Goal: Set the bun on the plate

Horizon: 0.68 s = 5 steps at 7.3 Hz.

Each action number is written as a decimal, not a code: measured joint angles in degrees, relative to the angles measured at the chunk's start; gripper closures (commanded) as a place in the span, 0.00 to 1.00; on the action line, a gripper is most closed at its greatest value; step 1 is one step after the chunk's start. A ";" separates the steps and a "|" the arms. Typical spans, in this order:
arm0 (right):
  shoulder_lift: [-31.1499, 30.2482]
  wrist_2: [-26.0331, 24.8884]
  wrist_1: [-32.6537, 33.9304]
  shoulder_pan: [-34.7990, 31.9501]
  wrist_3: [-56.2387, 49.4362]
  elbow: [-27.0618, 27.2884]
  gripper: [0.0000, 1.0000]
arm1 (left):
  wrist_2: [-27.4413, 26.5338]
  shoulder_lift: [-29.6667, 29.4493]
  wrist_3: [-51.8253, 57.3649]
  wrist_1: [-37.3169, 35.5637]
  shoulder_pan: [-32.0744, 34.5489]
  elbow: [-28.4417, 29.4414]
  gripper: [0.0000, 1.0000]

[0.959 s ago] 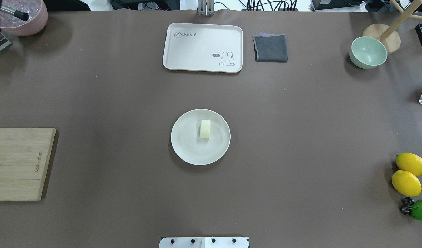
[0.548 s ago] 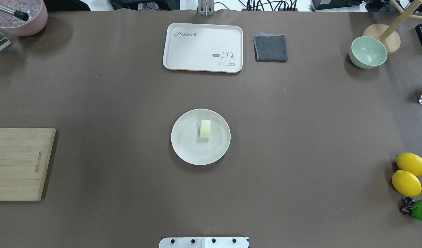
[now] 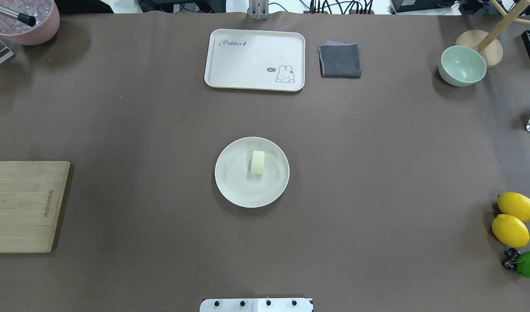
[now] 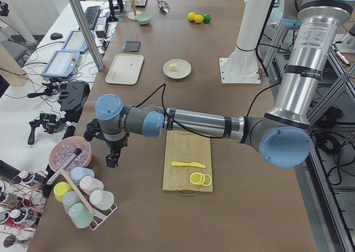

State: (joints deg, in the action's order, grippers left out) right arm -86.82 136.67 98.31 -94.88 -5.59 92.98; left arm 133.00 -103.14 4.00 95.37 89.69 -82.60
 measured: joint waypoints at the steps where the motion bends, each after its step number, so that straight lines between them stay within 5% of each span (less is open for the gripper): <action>1: 0.07 -0.04 0.20 -0.03 -0.08 0.01 0.00 | -0.15 1.40 0.57 0.45 0.18 -0.11 0.02; 5: -0.78 -0.11 1.04 0.27 0.73 0.02 0.00 | -0.46 4.01 0.77 0.85 0.59 -0.64 0.02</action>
State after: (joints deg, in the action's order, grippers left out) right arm -87.60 136.56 99.36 -94.61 -4.85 93.00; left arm 132.55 -99.13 4.77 96.22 90.28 -83.24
